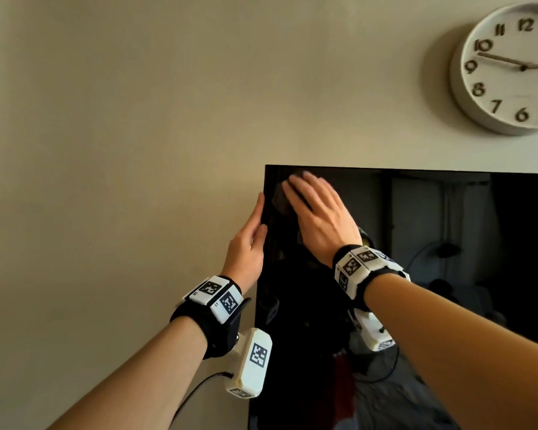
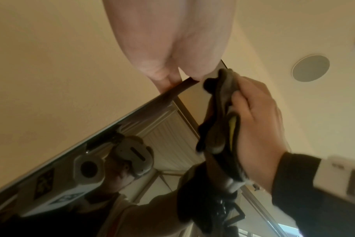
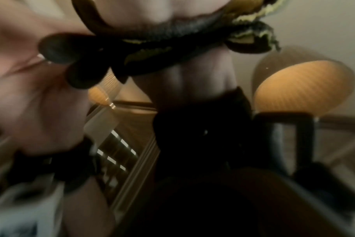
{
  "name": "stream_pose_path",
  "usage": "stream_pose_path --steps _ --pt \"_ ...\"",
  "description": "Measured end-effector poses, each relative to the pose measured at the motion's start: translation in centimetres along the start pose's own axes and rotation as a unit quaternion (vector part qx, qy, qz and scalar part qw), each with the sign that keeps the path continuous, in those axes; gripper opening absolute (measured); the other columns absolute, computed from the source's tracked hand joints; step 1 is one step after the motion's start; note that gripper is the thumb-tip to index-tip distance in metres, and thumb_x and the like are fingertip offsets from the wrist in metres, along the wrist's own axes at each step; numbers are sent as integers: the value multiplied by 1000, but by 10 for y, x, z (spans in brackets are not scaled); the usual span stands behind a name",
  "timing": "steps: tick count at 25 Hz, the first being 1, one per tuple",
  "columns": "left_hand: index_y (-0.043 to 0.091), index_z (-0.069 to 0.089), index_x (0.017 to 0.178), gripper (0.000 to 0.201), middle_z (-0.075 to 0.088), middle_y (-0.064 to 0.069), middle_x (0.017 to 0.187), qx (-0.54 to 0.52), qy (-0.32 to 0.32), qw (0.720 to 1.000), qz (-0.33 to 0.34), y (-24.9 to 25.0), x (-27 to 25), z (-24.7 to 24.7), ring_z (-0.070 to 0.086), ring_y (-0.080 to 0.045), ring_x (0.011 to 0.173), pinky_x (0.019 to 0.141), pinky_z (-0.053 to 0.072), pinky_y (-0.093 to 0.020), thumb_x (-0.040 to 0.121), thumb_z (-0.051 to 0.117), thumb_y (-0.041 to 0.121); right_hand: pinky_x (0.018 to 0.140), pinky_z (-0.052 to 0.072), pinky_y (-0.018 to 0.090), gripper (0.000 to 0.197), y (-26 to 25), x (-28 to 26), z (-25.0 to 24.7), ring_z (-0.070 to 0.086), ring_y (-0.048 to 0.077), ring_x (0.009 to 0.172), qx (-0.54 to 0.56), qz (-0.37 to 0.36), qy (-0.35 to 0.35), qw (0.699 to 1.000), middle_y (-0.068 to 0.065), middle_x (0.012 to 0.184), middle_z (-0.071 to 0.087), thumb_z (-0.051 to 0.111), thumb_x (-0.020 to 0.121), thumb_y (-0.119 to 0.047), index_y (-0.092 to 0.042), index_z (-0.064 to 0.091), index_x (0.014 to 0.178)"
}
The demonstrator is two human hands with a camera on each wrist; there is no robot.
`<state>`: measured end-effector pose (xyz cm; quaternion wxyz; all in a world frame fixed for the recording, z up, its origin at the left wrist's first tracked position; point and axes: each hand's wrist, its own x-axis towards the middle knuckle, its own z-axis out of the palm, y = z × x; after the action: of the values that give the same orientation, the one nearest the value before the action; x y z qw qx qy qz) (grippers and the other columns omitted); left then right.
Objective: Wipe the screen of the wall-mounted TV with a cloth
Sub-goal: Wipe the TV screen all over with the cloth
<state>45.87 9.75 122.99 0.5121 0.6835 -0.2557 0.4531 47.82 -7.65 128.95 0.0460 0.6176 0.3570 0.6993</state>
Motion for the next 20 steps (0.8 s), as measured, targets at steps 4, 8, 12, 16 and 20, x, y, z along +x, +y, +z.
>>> stream_pose_path --steps 4,8,12,16,20 --pt "47 29 151 56 38 18 155 -20 -15 1000 3 -7 -10 2 39 3 139 113 31 -15 107 38 14 114 35 47 50 4 -7 -3 42 34 134 5 -22 -16 1000 15 140 51 40 91 -13 -5 51 139" --pt "47 29 152 56 37 20 153 -28 -12 1000 6 -16 -20 3 40 13 133 111 31 -15 107 38 15 116 32 47 51 -17 -27 1 38 33 138 18 -41 -39 998 14 143 48 43 92 -14 -7 47 142" --pt "53 26 149 55 35 26 152 -43 -25 999 -6 -21 -34 6 36 16 134 114 29 -15 108 37 18 114 34 47 52 -6 -24 -4 41 35 135 14 32 -1 999 17 139 50 48 89 -7 -6 48 141" --pt "46 30 149 54 36 21 154 -62 -10 998 -4 -30 -53 9 36 5 142 117 28 -20 108 37 12 117 30 46 52 -30 -51 2 38 34 137 24 -67 -48 996 15 142 49 49 91 -12 -9 46 143" --pt "40 29 152 50 34 23 155 -77 -17 996 -34 -29 -73 10 31 9 142 118 25 -16 109 31 14 117 29 46 52 -26 -56 -3 37 34 137 23 6 -28 999 16 142 48 55 91 -9 -7 47 142"
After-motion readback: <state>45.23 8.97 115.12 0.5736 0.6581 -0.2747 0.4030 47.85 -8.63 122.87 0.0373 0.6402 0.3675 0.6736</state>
